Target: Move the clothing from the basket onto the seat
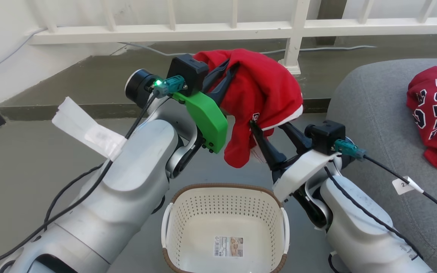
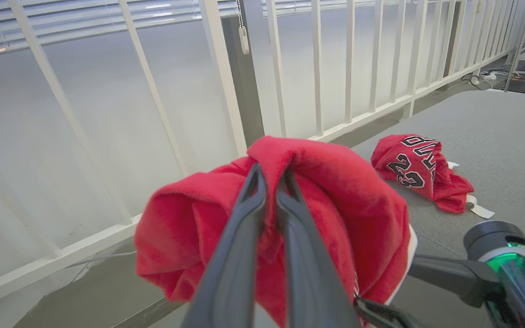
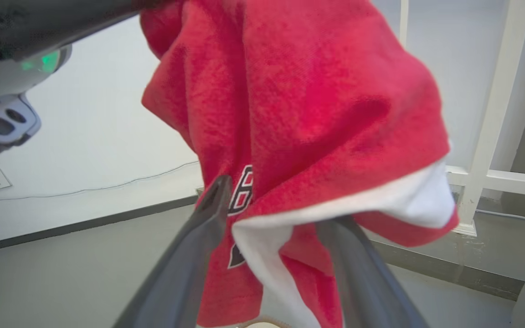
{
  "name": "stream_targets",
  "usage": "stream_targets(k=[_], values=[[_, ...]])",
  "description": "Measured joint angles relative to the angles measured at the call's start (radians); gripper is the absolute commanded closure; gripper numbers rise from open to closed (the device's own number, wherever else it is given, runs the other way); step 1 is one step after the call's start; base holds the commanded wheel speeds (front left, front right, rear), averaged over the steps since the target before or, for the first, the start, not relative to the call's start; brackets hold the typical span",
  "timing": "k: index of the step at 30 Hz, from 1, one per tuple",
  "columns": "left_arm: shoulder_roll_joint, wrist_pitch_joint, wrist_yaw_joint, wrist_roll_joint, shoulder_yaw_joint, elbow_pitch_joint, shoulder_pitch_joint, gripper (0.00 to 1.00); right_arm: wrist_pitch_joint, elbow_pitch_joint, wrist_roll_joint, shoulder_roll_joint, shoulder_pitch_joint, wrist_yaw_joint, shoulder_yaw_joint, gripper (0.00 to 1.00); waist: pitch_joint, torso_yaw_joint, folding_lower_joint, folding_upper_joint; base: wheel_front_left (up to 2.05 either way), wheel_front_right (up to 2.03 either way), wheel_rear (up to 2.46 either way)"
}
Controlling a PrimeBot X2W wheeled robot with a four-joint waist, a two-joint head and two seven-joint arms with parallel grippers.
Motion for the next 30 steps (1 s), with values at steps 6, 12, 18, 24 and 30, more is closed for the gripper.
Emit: stream_targets(k=[6,12,18,24,30], values=[[0.000,0.000,0.015,-0.017,-0.004,-0.001,0.004,1.00,0.000,-0.004,-0.001,0.000,-0.021,-0.011,-0.002,1.00,0.004,-0.009,0.0000,0.0000,0.00,0.00,0.00],[0.000,0.000,0.027,-0.025,-0.007,0.002,0.016,1.00,0.000,0.001,-0.003,0.000,-0.021,-0.028,-0.008,1.00,0.007,-0.020,0.0000,0.0000,0.00,0.00,0.00],[0.000,0.000,0.039,-0.044,0.002,0.014,0.034,1.00,0.000,0.002,-0.013,0.000,-0.021,-0.038,-0.032,1.00,0.008,-0.033,0.0000,0.0000,0.00,0.00,0.00],[0.000,-0.020,0.044,-0.088,0.042,0.030,0.065,0.00,0.000,0.003,-0.027,0.000,-0.021,-0.045,-0.063,1.00,0.008,-0.056,0.0000,0.0000,0.00,0.00,0.00],[0.013,-0.059,0.044,-0.096,0.064,0.052,0.097,0.00,0.000,-0.003,-0.041,-0.025,-0.021,-0.056,-0.117,1.00,0.006,-0.099,0.0000,0.0000,0.00,0.00,0.00]])
